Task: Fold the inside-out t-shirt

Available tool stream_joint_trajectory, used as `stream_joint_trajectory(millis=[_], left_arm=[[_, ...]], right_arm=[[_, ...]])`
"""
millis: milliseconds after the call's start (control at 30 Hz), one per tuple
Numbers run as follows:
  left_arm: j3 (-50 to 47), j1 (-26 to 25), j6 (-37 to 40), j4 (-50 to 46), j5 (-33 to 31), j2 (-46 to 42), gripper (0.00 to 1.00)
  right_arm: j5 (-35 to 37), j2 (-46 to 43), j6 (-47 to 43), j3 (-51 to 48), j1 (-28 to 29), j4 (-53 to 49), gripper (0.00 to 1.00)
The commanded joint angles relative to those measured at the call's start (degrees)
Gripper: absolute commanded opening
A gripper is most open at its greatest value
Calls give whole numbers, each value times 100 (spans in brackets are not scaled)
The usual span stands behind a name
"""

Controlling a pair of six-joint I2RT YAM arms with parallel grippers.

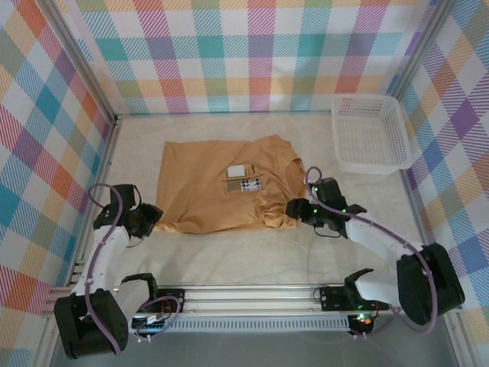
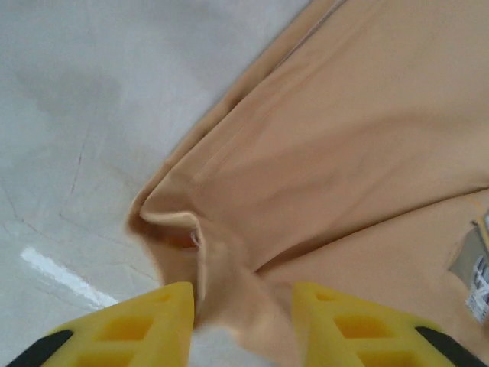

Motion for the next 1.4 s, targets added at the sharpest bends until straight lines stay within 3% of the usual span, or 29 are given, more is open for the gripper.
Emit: stream_joint_trajectory(millis=[0, 100, 233, 367, 633, 800, 933, 1000, 1067, 1200, 1367], left_arm=[[755, -104, 342, -304, -614, -96, 40], [1318, -447, 384, -88, -695, 348, 42], [1879, -883, 272, 692, -101, 1653, 44], [2645, -893, 253, 901, 294, 3344, 43], [4378, -777, 370, 826, 180, 5905, 41], [5590, -619, 451, 566, 76, 6929, 40], [6218, -500, 640, 430, -26, 7158, 40], [6431, -484, 718, 250, -7, 7068, 41], [6281, -518, 719, 287, -47, 6695, 42], [5273, -776, 732, 416, -292, 5543, 44], [3751, -1101, 566, 811, -16, 4432, 44]], right_arm=[[729, -19, -272, 784, 20, -739, 57], [842, 882, -567, 1629, 10, -742, 54], [832, 2988, -759, 3443, -119, -1202, 52], [478, 4697, -634, 5091, -378, -1724, 51], [242, 6649, -614, 7529, -605, -2244, 48], [-174, 8255, -699, 10308, -906, -3215, 43], [-220, 9047, -873, 12465, -998, -4110, 43], [-183, 8772, -936, 12450, -984, -4244, 44], [-161, 8163, -1052, 11689, -928, -4170, 43], [32, 6150, -1403, 8709, -524, -3321, 41], [676, 3997, -1401, 5424, 303, -2559, 40]])
